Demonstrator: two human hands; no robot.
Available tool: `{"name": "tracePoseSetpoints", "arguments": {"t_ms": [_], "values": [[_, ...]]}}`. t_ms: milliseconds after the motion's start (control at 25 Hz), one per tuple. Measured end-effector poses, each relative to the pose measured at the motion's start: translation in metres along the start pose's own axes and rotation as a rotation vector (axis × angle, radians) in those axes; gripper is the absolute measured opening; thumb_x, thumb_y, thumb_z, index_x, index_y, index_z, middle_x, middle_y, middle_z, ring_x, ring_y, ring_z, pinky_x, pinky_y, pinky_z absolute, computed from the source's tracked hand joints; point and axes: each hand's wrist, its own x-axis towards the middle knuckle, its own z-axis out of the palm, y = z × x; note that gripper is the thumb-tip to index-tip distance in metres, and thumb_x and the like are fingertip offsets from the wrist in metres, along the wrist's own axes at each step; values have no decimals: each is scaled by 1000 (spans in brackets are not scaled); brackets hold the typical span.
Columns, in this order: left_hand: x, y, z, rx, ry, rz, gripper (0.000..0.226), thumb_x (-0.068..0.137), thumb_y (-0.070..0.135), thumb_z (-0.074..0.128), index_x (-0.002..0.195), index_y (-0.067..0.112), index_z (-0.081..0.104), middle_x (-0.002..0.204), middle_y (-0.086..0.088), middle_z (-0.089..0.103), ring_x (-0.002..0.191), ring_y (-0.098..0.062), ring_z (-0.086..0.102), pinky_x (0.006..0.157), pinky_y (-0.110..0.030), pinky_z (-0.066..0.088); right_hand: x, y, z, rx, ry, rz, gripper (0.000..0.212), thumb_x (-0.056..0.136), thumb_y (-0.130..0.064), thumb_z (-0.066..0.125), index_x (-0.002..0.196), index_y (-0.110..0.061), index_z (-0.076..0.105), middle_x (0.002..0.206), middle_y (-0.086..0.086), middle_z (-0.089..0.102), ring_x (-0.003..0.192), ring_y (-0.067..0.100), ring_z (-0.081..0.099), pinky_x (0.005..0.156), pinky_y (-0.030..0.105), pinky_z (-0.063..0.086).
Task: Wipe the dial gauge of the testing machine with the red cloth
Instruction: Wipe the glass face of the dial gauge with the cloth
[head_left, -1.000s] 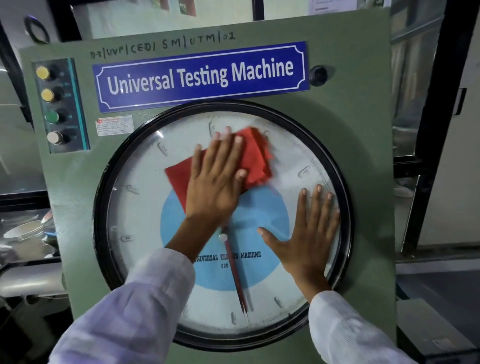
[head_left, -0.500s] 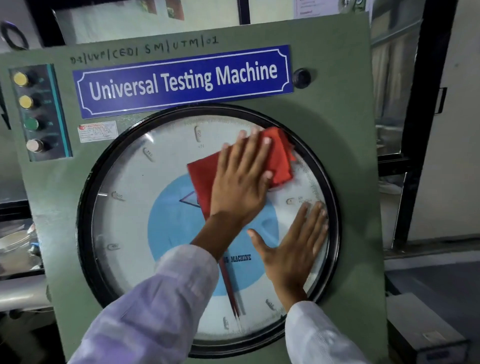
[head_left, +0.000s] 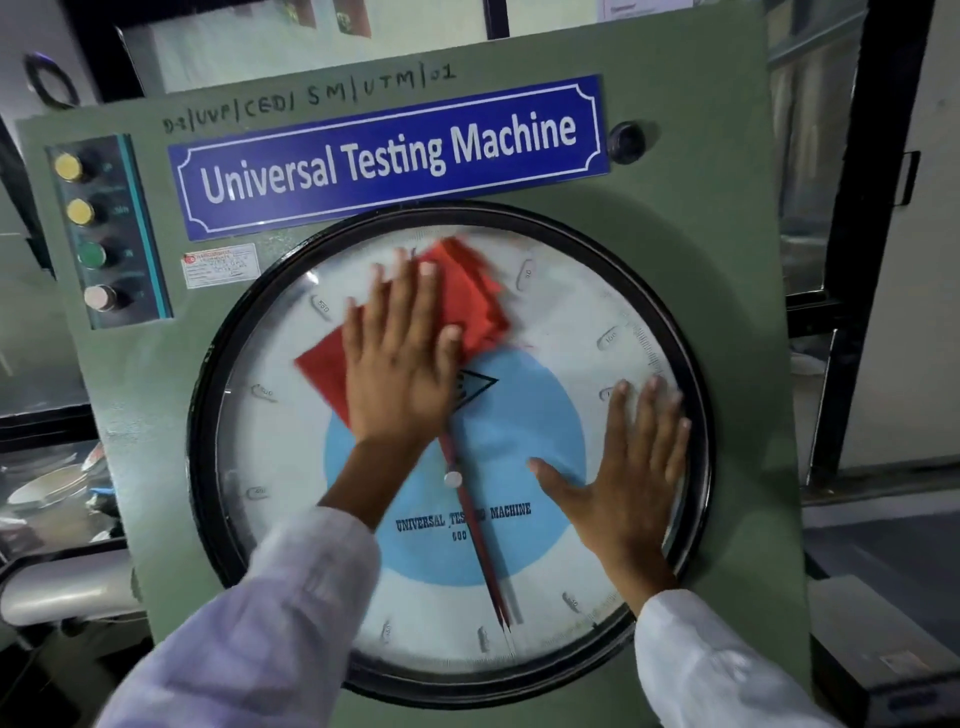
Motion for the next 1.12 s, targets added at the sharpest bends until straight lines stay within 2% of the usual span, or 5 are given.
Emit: {"name": "tracePoseSetpoints", "arguments": {"t_ms": [240,480,600,920,1120], "values": [[3,-32,-8,-34,77,-437,65,111,44,27,168,16,15,176,-14,12,162,-35,8,131,-55,10,13,1,-5,-47,-67,-73,120,84,-98,32,171,-15,18,179,20,13,166,44,10,135,60,10],[-14,86,29,-47,-153,536,62,110,41,35,167,20,21,176,-7,15,162,-28,13,130,-52,13,9,2,-1,-34,-34,-42,128,81,-94,48,165,1,27,173,29,26,164,44,19,132,62,19],[1,79,27,18,-163,751,60,113,43,31,167,20,21,176,-7,17,162,-27,15,132,-48,10,3,1,-5,5,-35,-4,130,81,-93,51,165,3,26,173,27,26,165,43,18,132,63,20],[76,-74,-17,197,119,68,59,111,49,30,167,33,18,174,-15,18,160,-38,15,128,-57,6,45,-34,-11,59,-99,-173,115,86,-87,49,169,-12,26,179,17,15,166,46,7,131,68,12],[35,-112,-27,109,141,-297,56,105,41,37,157,22,41,128,-25,51,117,-41,42,105,-60,35,50,-39,-6,10,-104,-164,114,88,-96,30,170,-17,22,180,13,12,167,42,3,132,66,10]]}}
